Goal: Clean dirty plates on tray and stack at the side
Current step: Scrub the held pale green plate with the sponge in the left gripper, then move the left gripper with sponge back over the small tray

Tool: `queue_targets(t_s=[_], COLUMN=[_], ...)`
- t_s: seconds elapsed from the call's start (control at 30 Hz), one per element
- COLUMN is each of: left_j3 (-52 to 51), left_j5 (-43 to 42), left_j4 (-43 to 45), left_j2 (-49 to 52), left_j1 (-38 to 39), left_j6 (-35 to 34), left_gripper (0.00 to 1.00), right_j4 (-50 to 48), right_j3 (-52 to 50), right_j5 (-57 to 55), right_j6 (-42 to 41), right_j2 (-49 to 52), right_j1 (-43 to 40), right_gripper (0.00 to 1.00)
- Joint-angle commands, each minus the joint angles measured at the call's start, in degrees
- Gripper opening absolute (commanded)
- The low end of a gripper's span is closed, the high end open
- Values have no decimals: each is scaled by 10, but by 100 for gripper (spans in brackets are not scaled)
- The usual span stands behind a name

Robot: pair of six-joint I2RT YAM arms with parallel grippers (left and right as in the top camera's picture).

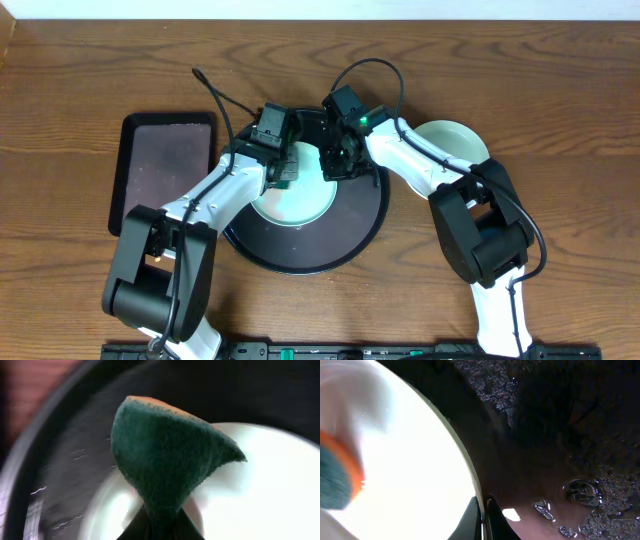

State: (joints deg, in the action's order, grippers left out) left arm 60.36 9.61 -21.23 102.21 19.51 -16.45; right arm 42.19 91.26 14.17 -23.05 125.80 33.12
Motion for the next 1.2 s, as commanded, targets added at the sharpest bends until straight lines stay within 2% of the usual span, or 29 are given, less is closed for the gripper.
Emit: queue_targets(t_s=[0.0,0.07,0.17,0.33,0.4,0.47,0.57,0.8,0.87,0.97,1.17], left_j3=[-2,-2,-2,-2,-2,-2,-2,-2,3,21,93], left_j5=[111,78,-40,-328,-390,-379,-299,17,82,96,20], left_j4=[-34,-63,-109,-119,-107,-86,-47,22,22,-2,-151], left_j2=[7,7,7,7,7,7,7,7,6,-2,-52], left_j1=[-2,-1,-1,-1,-1,-2,-3,-20,-25,-30,-32], left_j6=[-64,-72,-65,67,92,91,74,-40,-53,-53,-53], left_gripper=[7,7,7,7,7,7,8,7,8,7,7], right_j4=[2,2,2,2,2,2,2,2,2,2,2], right_j3=[-20,-20,-20,-20,-20,-20,-20,-20,-20,-20,-20], right_j5=[-17,-17,-17,-17,-17,-17,-17,-17,-17,-17,-17], right_j6=[-3,-3,-3,-3,-3,-3,-3,-3,-3,-3,-3], right_j2=[18,18,18,18,18,18,18,18,18,18,18], right_j1=[3,3,3,3,3,3,3,3,3,3,3], right_gripper=[1,1,1,1,1,1,1,1,1,1,1])
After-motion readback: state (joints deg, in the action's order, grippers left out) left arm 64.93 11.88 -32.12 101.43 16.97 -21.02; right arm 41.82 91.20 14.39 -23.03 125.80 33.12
